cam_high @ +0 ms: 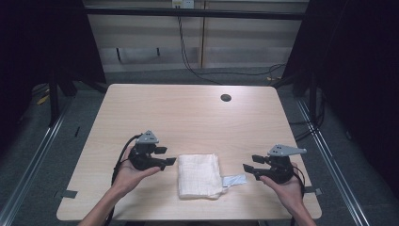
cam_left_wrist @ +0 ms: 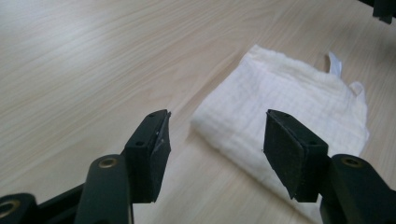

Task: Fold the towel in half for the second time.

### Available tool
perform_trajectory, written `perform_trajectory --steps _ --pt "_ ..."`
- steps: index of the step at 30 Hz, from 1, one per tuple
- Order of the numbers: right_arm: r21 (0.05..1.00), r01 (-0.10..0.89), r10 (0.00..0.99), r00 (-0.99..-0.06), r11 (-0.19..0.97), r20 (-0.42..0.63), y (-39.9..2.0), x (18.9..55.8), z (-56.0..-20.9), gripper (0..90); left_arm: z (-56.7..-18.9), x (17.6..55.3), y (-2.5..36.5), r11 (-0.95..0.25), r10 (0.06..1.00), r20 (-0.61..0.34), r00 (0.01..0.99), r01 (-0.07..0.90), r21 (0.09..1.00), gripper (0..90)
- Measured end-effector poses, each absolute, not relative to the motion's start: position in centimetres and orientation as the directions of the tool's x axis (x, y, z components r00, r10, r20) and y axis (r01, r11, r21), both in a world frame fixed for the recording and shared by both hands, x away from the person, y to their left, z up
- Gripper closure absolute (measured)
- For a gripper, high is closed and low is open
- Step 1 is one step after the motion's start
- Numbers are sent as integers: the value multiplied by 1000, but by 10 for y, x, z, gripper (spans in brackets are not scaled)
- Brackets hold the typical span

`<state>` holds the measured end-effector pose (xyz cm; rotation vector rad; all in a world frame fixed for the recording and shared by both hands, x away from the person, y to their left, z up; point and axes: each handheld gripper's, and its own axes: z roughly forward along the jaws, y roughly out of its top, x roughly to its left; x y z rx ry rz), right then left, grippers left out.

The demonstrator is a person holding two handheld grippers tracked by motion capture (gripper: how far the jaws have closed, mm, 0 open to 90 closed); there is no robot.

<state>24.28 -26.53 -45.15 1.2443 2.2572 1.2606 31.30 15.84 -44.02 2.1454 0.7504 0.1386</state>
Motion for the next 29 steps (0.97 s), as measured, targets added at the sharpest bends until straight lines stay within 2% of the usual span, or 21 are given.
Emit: perform_trajectory --steps 5,14,22,29 --pt "801 540 789 -597 259 147 -268 238 -453 422 -446 299 179 -459 606 -124 786 472 753 394" --pt "814 539 803 -573 219 163 -283 229 -457 394 -456 272 221 -400 641 -156 751 501 768 360" --pt "823 546 829 -526 157 190 -297 222 -465 367 -467 246 236 -413 658 -140 740 510 755 338" --pt "814 563 847 -494 141 195 -307 224 -472 345 -459 236 246 -350 671 -160 724 499 792 320"
